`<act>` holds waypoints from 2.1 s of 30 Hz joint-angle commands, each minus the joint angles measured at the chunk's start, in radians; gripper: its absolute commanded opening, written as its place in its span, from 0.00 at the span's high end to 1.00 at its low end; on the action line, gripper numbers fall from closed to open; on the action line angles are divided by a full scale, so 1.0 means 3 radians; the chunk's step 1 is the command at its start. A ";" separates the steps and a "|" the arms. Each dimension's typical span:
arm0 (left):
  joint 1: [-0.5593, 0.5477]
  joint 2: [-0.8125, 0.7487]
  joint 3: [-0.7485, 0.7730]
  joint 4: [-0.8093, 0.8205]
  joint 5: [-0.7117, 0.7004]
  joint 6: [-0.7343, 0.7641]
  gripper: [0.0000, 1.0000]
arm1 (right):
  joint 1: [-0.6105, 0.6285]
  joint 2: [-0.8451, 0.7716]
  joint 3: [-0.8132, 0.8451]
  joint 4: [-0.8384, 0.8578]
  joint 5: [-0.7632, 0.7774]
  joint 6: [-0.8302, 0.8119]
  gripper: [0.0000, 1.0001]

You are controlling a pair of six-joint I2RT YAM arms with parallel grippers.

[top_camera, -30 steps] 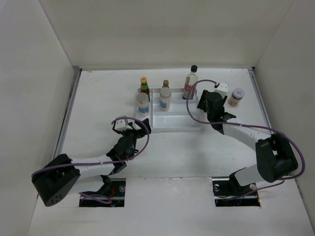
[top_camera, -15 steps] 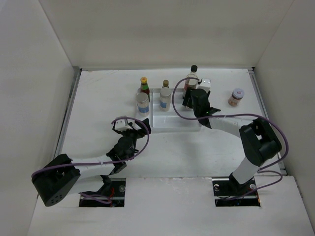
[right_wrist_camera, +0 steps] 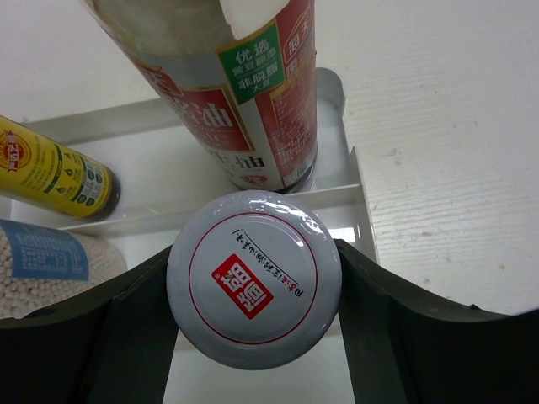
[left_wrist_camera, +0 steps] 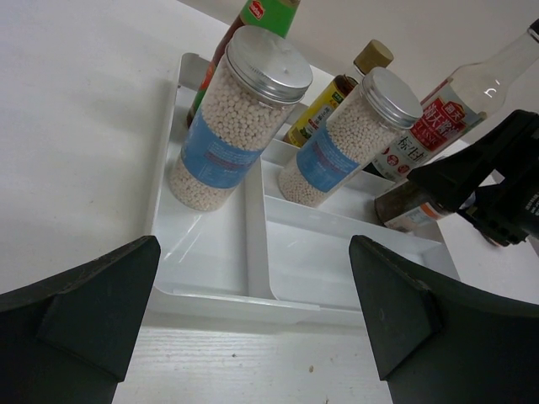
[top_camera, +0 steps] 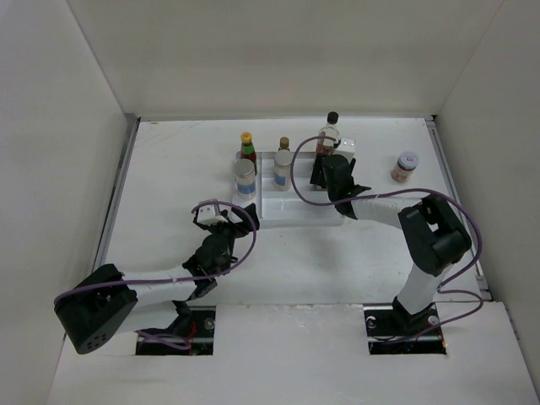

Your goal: Organize the condiment bottles

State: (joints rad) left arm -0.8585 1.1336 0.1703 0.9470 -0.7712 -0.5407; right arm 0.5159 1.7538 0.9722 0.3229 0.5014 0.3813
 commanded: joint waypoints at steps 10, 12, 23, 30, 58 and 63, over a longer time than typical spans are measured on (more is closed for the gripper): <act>-0.0020 0.0000 0.0128 0.0172 -0.0012 -0.0023 0.02 | 0.0077 -0.0491 -0.0126 0.0381 0.0128 -0.0126 0.06; -0.0020 -0.0015 0.0123 0.0172 -0.0012 -0.0018 0.02 | 0.0077 -0.0777 -0.0325 0.0381 0.0159 -0.0105 0.04; -0.0066 0.0071 0.0153 0.0172 -0.0002 -0.0028 0.02 | -0.1215 -0.1169 -0.0568 0.0075 0.0451 0.0197 0.00; -0.0096 0.0159 0.0204 0.0177 0.0100 -0.0038 0.02 | -0.1686 -0.0325 0.0348 -0.0458 0.0154 0.0044 0.00; 0.0001 0.0082 0.0189 0.0141 0.0310 -0.0084 0.02 | -0.1794 0.0326 0.0825 -0.0964 0.0195 -0.0238 0.34; 0.0011 0.0128 0.0199 0.0141 0.0310 -0.0094 0.02 | -0.1779 0.0035 0.0554 -0.0597 0.0261 -0.0268 0.48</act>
State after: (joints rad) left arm -0.8619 1.1797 0.2035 0.9531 -0.6910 -0.5568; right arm -0.0284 1.8442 1.1740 0.0414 0.5449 0.3130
